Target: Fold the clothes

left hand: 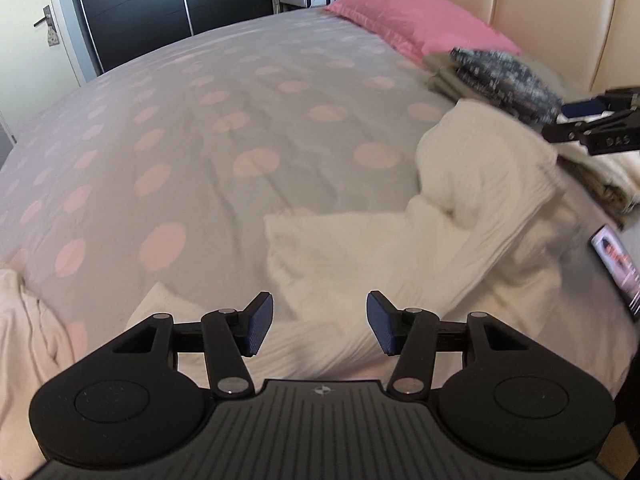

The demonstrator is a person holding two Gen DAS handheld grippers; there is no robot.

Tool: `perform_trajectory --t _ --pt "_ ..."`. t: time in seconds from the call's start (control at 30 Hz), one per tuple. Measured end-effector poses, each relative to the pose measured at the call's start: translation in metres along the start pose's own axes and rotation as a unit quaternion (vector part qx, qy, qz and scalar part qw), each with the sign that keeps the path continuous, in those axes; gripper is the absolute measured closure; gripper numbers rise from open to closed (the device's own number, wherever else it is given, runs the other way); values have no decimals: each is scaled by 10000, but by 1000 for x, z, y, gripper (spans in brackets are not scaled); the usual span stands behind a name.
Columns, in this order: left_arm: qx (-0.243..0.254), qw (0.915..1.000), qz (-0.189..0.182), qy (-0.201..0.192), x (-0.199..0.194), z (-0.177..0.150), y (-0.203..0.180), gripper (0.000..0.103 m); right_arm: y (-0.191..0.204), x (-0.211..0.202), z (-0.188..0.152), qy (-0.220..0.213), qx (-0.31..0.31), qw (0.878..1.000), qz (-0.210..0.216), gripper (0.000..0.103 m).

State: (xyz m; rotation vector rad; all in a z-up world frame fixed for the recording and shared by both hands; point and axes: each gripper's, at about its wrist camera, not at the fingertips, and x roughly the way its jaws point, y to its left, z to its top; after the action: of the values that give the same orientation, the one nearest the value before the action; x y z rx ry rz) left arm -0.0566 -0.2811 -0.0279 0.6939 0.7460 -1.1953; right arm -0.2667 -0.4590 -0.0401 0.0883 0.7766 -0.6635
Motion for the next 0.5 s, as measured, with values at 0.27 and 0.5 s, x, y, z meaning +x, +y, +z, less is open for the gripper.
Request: perform_trajectory --t 0.27,0.5 --pt "770 9966 209 219 12 -44 -10 51 61 4 -34 -32 -1789 9828 458 25" --pt "1459 9888 240 180 31 -50 -37 50 75 13 -58 8 -2715 9623 162 25"
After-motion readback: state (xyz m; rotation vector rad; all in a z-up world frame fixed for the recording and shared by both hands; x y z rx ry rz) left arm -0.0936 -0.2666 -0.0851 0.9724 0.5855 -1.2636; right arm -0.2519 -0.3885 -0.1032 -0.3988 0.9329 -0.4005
